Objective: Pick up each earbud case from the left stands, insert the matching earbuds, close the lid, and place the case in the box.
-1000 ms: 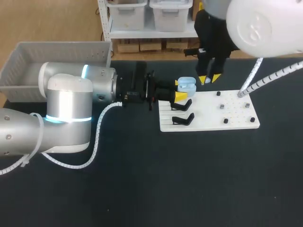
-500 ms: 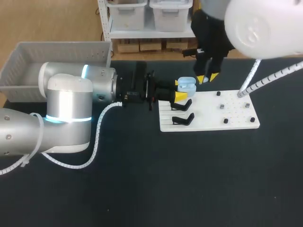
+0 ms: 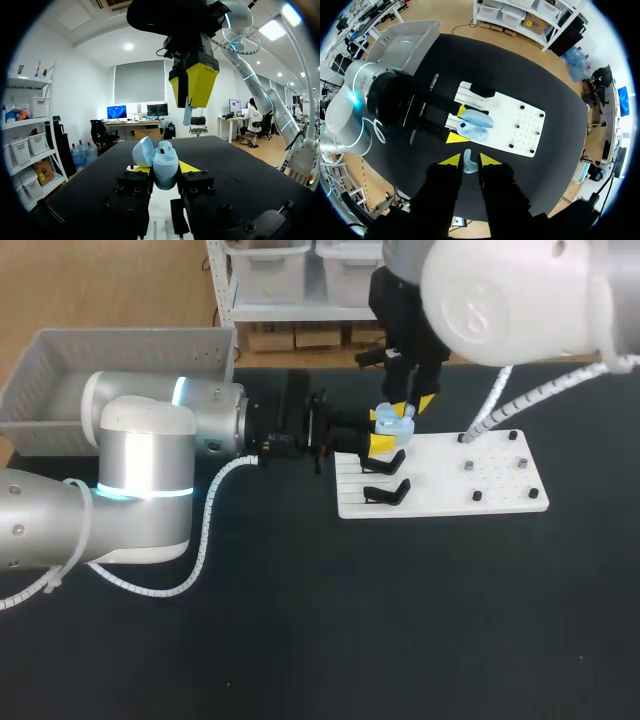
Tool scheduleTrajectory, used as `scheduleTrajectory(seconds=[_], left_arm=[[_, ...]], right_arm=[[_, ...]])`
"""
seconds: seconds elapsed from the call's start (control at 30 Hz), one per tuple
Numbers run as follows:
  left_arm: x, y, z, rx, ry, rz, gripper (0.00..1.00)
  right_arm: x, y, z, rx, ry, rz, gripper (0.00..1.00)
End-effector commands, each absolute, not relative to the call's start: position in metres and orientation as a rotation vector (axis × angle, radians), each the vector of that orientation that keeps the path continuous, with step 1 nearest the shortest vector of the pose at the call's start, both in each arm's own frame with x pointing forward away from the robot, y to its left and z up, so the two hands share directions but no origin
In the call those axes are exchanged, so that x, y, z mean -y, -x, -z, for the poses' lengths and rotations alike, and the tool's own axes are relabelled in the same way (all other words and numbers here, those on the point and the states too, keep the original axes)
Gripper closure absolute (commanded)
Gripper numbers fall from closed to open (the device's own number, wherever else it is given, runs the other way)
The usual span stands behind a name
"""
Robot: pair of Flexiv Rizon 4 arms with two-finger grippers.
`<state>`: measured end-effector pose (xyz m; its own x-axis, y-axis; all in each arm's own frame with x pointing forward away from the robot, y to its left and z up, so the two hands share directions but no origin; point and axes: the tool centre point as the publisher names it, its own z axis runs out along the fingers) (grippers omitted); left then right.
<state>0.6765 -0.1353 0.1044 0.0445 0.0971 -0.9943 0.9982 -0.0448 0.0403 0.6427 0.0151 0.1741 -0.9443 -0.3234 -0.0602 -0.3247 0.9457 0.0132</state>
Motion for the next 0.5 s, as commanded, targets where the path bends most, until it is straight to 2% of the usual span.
scheduleTrajectory(seconds=[0.03, 0.5], left_arm=[[0.1354, -0.6752, -0.1032, -1.226, -1.327, 1.156, 1.00], [0.1354, -0.6752, -0.1032, -1.226, -1.327, 1.156, 1.00]], right_arm=[[-0.0218, -0.6497, -0.1701, -3.072, 0.508, -0.020, 1.00], [-0.0300, -0.6539, -0.1626, -3.087, 0.517, 0.002, 1.00]])
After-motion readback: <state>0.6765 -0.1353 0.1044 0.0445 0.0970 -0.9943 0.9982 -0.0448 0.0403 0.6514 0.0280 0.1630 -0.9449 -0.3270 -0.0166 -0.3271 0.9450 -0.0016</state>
